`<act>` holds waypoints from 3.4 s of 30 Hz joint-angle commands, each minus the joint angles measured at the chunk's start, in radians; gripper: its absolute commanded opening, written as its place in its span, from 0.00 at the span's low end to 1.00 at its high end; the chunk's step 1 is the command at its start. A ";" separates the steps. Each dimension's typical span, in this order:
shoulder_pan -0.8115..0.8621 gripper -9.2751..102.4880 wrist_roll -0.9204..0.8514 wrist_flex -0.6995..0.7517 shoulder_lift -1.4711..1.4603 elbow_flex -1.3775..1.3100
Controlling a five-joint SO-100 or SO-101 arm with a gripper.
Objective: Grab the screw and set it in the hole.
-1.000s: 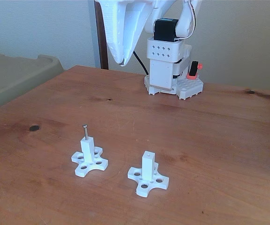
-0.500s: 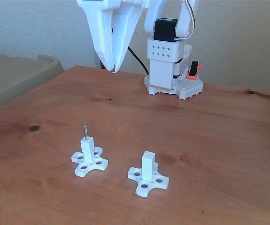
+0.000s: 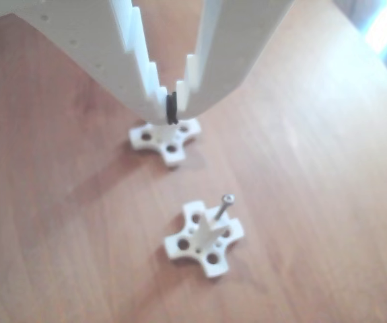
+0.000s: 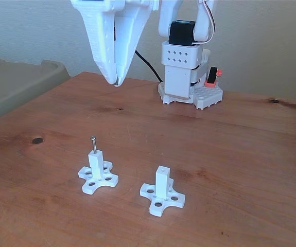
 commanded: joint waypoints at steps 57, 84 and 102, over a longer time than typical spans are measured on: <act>-0.002 0.13 -0.014 -0.008 -0.296 -0.235; 0.025 0.16 -0.020 -0.015 -0.334 -0.241; 0.005 0.16 -0.018 -0.029 -0.368 -0.241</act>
